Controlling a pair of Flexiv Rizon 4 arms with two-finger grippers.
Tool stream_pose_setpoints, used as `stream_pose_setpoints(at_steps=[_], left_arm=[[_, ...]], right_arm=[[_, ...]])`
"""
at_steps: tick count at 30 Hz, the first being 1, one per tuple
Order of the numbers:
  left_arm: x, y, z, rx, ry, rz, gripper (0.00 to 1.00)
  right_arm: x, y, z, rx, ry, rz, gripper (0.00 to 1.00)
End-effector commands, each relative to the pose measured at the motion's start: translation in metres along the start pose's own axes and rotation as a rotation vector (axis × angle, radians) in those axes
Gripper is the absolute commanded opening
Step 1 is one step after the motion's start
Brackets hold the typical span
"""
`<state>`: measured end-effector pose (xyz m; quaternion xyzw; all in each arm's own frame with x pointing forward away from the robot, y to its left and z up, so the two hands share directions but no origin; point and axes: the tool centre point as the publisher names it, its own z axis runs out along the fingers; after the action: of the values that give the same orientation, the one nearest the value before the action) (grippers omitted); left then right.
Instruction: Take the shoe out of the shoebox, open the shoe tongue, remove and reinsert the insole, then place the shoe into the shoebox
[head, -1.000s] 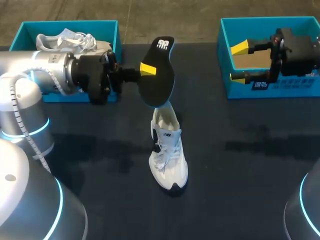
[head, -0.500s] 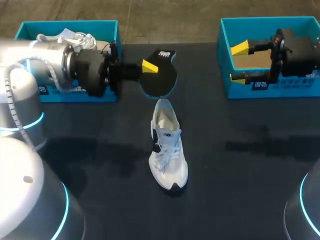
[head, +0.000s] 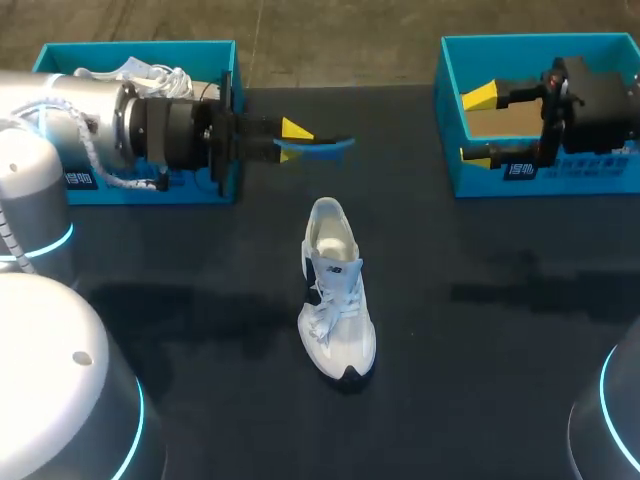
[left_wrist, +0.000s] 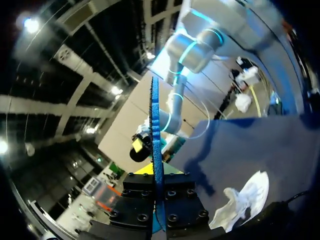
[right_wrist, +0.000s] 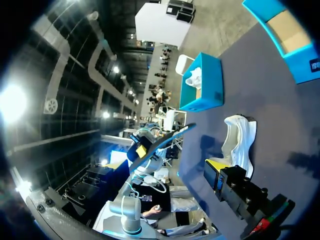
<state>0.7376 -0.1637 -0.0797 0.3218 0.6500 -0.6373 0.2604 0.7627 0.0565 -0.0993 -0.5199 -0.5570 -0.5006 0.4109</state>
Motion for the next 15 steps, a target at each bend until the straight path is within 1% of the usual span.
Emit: stream_pose_setpoints(at_steps=[1, 4, 15], left_arm=[[-0.0026, -0.0005, -0.0008, 0.097, -0.08, -0.565, 0.0], [-0.0057, 0.0027, 0.0006, 0.087, -0.093, -0.624, 0.0], [-0.0057, 0.0027, 0.0006, 0.087, -0.093, -0.624, 0.0]], right_arm=[[0.0005, -0.0006, 0.0006, -0.001, -0.004, 0.001, 1.0], [0.0005, -0.0006, 0.0006, -0.001, -0.004, 0.001, 1.0], [0.0005, -0.0006, 0.0006, -0.001, -0.004, 0.001, 1.0]])
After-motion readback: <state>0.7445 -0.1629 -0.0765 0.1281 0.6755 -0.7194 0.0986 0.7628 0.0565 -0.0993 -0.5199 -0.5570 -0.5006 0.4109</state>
